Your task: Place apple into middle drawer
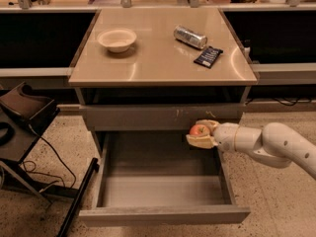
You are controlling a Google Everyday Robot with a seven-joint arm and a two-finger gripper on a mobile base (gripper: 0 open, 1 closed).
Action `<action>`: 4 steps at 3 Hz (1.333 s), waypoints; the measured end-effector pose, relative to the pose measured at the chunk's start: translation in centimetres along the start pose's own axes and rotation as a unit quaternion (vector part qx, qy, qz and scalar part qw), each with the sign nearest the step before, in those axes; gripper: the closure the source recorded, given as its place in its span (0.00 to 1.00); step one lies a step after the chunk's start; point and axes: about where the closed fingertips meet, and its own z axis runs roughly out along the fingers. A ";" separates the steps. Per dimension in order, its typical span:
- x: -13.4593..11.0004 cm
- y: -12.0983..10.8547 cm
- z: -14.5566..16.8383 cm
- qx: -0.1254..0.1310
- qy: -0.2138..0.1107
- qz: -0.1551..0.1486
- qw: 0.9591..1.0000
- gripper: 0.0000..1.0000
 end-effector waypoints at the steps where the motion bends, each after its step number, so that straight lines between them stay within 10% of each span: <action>1: 5.5 -0.6 1.2 -0.017 0.012 0.051 0.998 1.00; 2: 5.6 -0.6 1.2 -0.017 0.013 0.051 0.998 1.00; 4: 13.3 -1.2 5.4 -0.026 0.037 0.059 0.997 1.00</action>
Offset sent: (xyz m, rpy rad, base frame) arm -0.0024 -0.0063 -0.0466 0.0329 0.0870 -0.0007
